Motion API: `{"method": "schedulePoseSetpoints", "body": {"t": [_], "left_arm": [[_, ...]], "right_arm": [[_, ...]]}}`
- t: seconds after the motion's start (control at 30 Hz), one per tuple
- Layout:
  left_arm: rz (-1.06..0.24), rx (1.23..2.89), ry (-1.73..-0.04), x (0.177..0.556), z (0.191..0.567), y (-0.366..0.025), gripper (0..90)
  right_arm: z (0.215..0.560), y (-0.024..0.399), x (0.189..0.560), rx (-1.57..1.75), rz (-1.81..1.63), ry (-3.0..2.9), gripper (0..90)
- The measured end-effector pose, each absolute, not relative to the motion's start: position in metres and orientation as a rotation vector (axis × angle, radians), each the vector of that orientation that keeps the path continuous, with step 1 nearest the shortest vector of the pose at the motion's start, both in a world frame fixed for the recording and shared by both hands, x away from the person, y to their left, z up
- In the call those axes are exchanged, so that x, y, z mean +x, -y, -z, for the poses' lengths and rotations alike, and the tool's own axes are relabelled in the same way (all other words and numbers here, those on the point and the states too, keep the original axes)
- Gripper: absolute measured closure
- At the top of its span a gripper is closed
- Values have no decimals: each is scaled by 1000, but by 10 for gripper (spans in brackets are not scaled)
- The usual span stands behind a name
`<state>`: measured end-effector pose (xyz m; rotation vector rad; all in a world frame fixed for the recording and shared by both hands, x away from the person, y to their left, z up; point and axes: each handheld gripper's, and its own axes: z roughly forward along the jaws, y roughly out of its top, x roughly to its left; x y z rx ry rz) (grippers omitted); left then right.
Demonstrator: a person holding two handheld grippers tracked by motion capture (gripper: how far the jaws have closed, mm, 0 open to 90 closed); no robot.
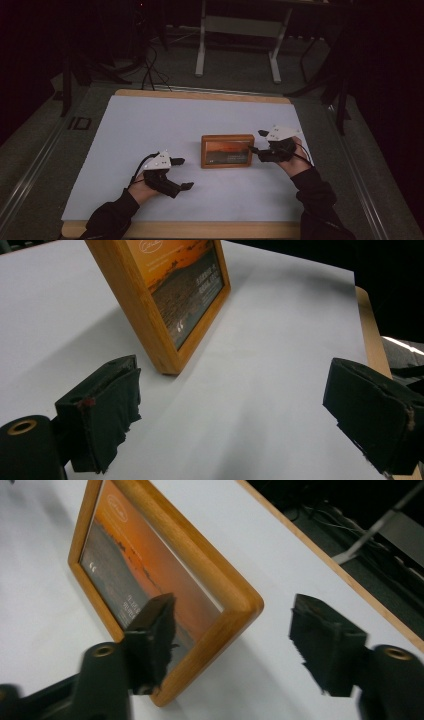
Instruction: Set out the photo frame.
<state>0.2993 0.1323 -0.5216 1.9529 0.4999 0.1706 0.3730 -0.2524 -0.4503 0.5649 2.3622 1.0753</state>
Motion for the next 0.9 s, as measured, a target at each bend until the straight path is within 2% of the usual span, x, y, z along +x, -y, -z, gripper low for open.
{"method": "schedulePoseSetpoints", "body": {"t": [0.13,0.27,0.9], "left_arm": [[-170,1954,-498,299,521,-132,85],[-168,1952,-499,299,522,-132,85],[-173,1950,-495,298,521,-133,85]], "right_arm": [[456,255,365,591,-1104,-2344,192],[462,259,357,604,-1129,-2329,155],[508,282,333,758,-1210,-2316,142]]}}
